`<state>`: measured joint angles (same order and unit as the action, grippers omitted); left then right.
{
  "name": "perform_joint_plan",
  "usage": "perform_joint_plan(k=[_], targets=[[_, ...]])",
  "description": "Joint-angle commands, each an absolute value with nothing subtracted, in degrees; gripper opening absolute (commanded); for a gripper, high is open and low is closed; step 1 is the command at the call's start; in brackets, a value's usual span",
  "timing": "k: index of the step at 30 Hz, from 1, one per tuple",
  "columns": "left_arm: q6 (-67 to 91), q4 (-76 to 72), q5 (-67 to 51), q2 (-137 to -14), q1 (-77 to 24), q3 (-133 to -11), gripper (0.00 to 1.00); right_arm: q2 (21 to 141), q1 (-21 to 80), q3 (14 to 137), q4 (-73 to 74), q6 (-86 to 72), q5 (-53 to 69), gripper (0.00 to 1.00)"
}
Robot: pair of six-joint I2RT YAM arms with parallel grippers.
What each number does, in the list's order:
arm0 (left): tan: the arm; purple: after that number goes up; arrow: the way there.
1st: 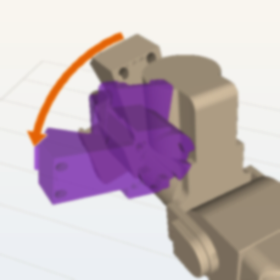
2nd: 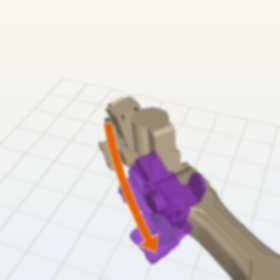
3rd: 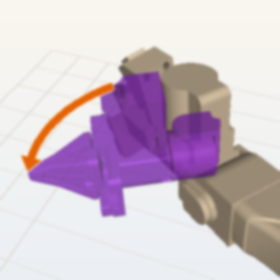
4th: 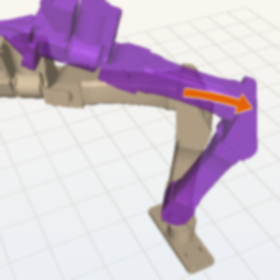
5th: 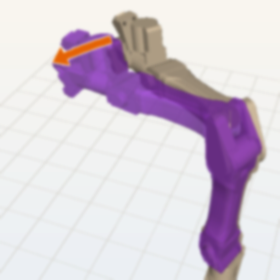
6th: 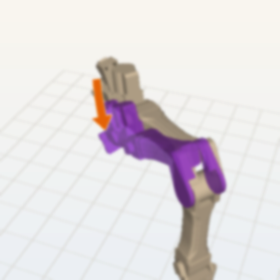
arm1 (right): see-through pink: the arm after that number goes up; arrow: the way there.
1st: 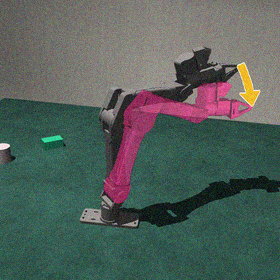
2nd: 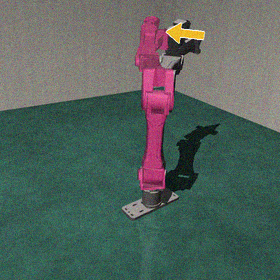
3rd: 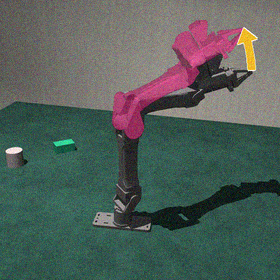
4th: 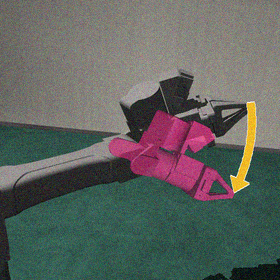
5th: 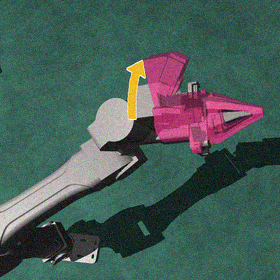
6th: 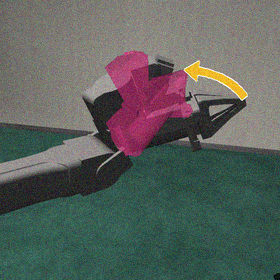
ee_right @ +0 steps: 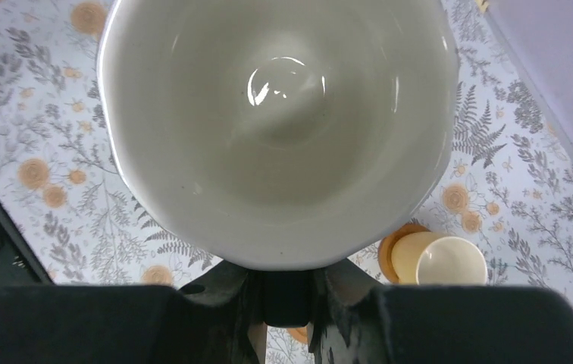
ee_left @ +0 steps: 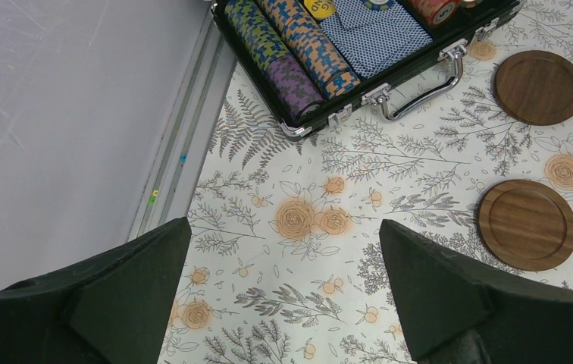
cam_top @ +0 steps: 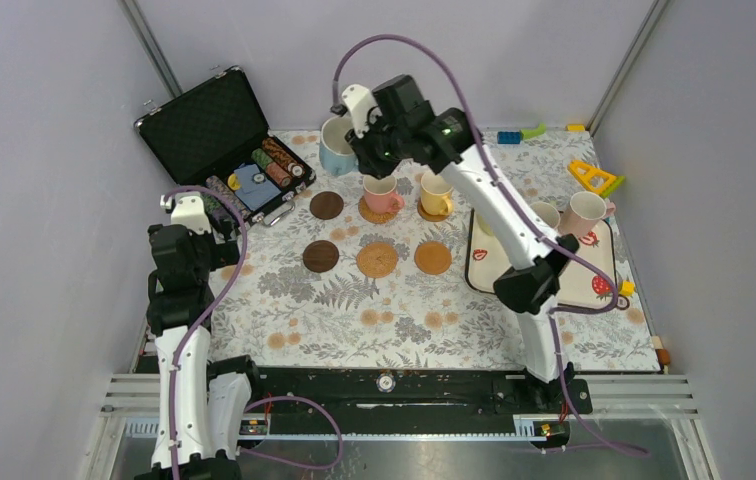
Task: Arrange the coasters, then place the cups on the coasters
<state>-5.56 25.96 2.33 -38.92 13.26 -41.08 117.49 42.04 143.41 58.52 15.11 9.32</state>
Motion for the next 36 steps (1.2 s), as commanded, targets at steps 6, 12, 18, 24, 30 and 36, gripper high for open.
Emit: perform_joint_plan(k=[6, 12, 18, 24, 30, 36], targets=[[-5.80, 22.54, 3.87, -39.07, 13.66, -41.07, 0.99, 128.53, 46.34, 147.57, 45.95, 15.33, 0.45, 0.00], [-5.80, 22.41, 4.16, -39.02, 13.62, -41.05, 0.99, 133.19, 46.63, 146.46, 41.68, 15.53, 1.14, 0.00], [-5.84, 22.32, 4.30, -39.06, 13.62, -41.04, 0.99, 138.71, 46.67, 149.09, 39.78, 16.78, -2.23, 0.00], [-5.97, 22.19, 4.52, -39.46, 13.62, -40.96, 0.99, 142.23, 46.67, 150.69, 38.23, 18.17, -4.00, 0.00], [-5.98, 22.08, 4.74, -39.74, 13.63, -40.92, 0.99, 145.78, 46.65, 153.80, 37.48, 18.23, -5.60, 0.00], [-6.01, 21.97, 4.73, -39.91, 13.58, -40.87, 0.99, 147.99, 46.67, 155.17, 37.18, 18.73, -5.80, 0.00]])
